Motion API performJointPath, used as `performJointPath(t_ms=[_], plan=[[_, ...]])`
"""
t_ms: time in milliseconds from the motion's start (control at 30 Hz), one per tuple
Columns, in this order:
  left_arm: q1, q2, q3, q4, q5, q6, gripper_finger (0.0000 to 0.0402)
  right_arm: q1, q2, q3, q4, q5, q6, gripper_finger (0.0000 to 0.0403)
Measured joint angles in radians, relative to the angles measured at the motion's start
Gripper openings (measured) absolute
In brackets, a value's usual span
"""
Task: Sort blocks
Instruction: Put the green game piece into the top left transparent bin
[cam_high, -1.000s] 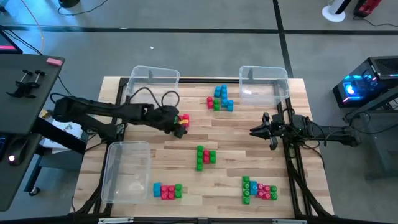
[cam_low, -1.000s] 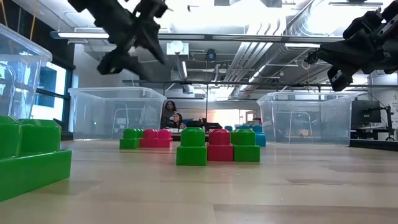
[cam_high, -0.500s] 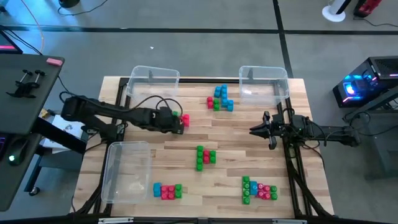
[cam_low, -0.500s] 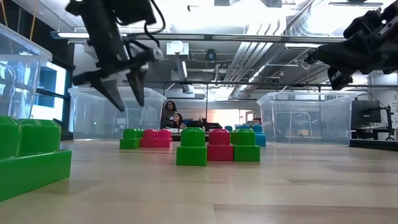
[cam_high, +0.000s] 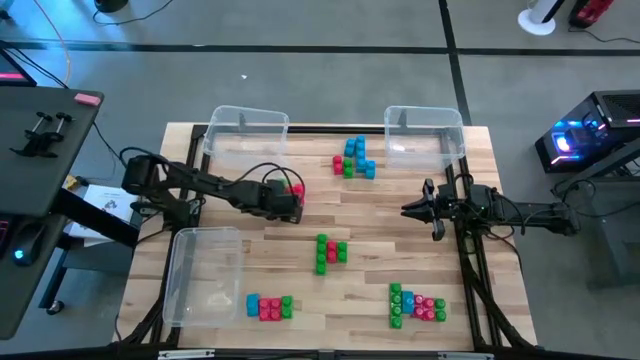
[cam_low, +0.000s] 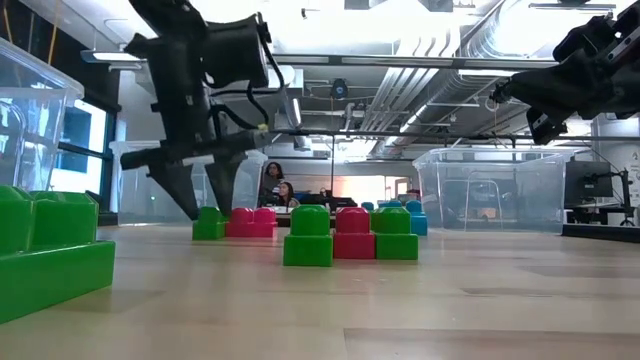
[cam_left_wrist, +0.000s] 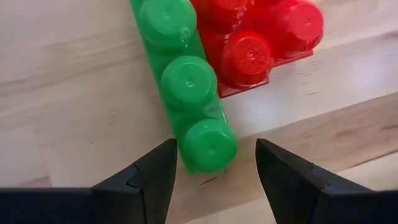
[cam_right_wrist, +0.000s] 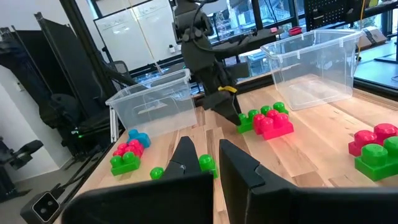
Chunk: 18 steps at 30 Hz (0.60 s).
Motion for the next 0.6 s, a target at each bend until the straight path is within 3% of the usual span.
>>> performJointPath(t_ms=[400,600], plan=[[0.036,0.089,0.003,0.009,0.021,0.072,0.0197,0.000,0.000,0.000,0.000,0.000,0.008,0.0000],[0.036,0.048,-0.001,-0.011,0.041,0.129,0.0099,0.000,0.000,0.000,-0.004,0.000,0.003,0.0000]])
